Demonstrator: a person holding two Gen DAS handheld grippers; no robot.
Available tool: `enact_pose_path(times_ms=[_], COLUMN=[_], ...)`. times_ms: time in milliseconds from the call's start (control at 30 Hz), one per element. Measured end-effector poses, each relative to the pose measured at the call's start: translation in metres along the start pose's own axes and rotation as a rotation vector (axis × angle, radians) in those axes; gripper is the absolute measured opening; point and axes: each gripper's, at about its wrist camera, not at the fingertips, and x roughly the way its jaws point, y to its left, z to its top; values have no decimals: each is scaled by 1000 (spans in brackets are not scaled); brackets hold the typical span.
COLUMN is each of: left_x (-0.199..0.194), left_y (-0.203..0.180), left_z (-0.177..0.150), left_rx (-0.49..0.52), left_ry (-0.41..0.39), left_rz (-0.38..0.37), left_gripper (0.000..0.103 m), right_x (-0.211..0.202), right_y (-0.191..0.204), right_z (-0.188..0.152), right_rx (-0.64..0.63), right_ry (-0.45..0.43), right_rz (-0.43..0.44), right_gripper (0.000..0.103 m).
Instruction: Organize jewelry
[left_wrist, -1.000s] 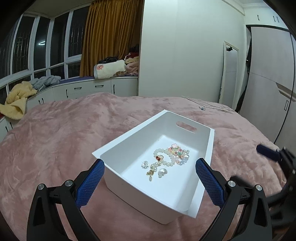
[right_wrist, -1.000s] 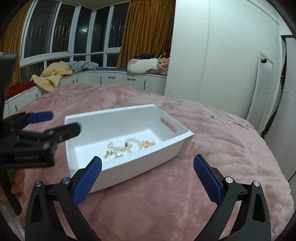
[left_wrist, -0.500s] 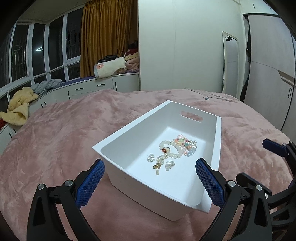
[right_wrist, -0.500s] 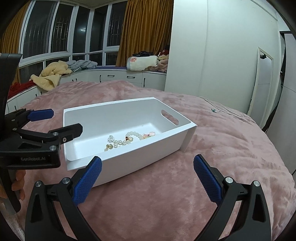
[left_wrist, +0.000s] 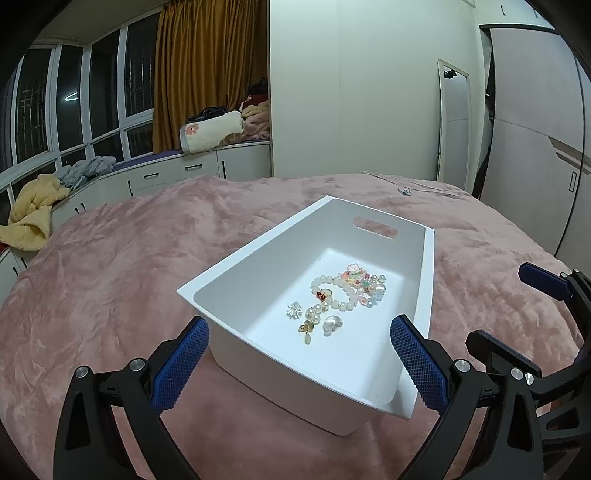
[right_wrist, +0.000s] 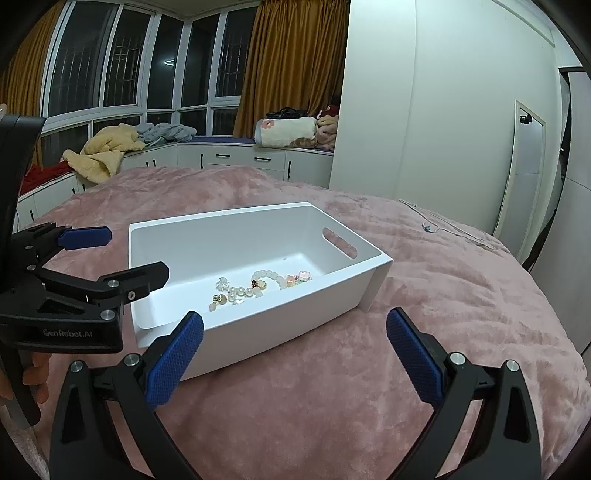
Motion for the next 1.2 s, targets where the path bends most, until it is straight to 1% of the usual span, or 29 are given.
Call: enact_pose_path(times_ms=[233, 467, 633, 1200], left_x=[3, 3, 2, 4], left_y=[3, 5, 5, 4], left_z=[-1, -1, -1, -1], left_rx=[-4, -15, -3, 9], left_ry=[21, 17, 14, 14], left_rz=[-8, 3, 8, 26], left_gripper=[100, 100, 100, 100], right_x=[1, 2, 1, 3], right_y=[0, 1, 3, 5], right_z=[1, 1, 1, 0], right_rx=[-3, -9, -23, -24], right_ry=[1, 4, -9, 5], right_rz=[-1, 1, 2, 1], right_gripper=[98, 98, 98, 98])
